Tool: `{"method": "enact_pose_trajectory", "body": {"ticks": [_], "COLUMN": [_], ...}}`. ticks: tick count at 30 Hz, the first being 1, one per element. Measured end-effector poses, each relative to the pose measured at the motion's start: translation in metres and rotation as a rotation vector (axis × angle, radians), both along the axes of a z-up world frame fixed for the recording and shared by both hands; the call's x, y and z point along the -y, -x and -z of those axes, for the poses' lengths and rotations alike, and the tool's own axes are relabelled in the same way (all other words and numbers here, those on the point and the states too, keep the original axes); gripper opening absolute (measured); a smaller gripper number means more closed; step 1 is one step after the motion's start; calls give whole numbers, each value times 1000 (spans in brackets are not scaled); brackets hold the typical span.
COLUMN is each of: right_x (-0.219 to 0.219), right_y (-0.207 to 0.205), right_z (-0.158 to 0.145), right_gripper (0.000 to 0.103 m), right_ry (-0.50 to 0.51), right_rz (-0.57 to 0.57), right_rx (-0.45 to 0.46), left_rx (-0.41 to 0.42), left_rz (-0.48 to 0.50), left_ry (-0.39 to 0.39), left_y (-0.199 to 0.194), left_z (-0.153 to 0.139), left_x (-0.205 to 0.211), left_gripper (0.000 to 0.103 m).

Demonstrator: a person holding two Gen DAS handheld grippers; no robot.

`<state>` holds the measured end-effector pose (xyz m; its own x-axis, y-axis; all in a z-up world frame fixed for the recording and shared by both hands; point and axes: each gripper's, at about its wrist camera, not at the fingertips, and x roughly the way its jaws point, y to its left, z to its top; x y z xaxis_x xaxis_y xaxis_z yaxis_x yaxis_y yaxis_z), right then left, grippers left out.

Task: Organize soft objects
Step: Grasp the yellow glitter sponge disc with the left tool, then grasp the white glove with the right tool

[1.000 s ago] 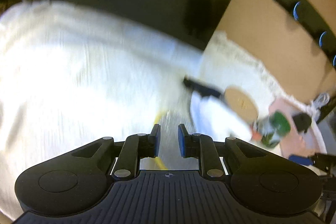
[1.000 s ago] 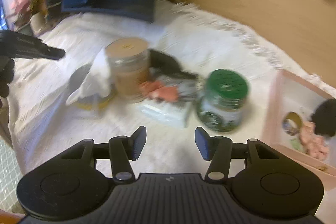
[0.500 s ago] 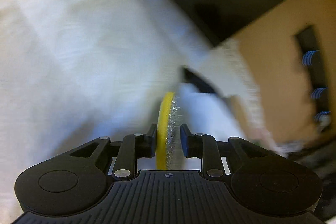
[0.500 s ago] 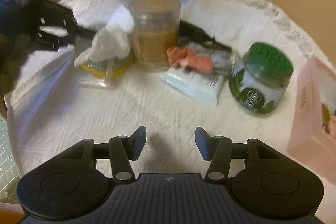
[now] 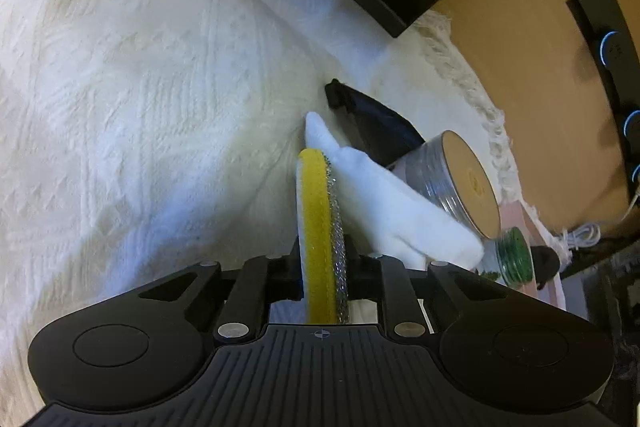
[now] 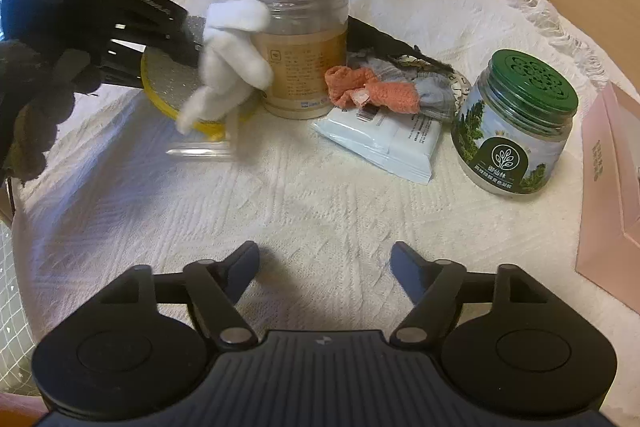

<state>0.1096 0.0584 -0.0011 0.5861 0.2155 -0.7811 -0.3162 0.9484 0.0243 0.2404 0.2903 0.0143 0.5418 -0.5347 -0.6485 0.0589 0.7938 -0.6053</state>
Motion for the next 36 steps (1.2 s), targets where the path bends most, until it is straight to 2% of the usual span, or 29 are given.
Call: {"method": "enact_pose_trajectory", "body": {"ticks": [4,6,9,11,12,14,17,20,21,23,25,30,33,34,36], "right_x": [-5,-10,-13,-16,-19,-29,-51,-87,-102,-133,-157,-190,-199,-202,-205], "right_y": [1,1,-3,-5,-6,-7,-11,-20,-23,-32,-39,-74,-91,-95,-102], "right_z": [5,5,4,1,-2,-11,-32,-49,-52,-52,-45,-21,-14,-14,-17], "right_gripper": [103,103,103,95,89,89,88,77,69,59,55,41,12,7,5], "right_ry": [5,23,33,31,26,33,41,118,163,272,381,619,660,665,648], "right_rz": [-57,-65,-67,-65,-70,-88,-125,-201,-238,-316,-379,-429,-455,-466,-474], "right_rx": [-26,-45,-64,-61,-46,-2,126,253,289,340,361,312,229,210,179], "left_rx": [37,88,156,182,189,197,193,185,182,186,184,157,158,156,153], "left_rz": [-47,-101,-178,-216,-227,-243,-243,-236,-234,-231,-230,-225,-221,-226,-228], "left_ry": [8,-28,-128,-181,-196,-223,-253,-259,-265,-268,-257,-251,-244,-241,-235], "left_y": [11,19,27,33,35,40,45,45,45,45,43,35,34,34,34], "left_z": [-13,-27,-49,-58,-61,-64,-62,-57,-56,-53,-51,-44,-41,-41,-42], "left_x": [-16,-32,-53,-64,-69,-77,-81,-85,-85,-85,-87,-86,-87,-88,-89], "left_gripper": [17,17,17,17,17,17,17,17,17,17,17,17,17,17,17]}}
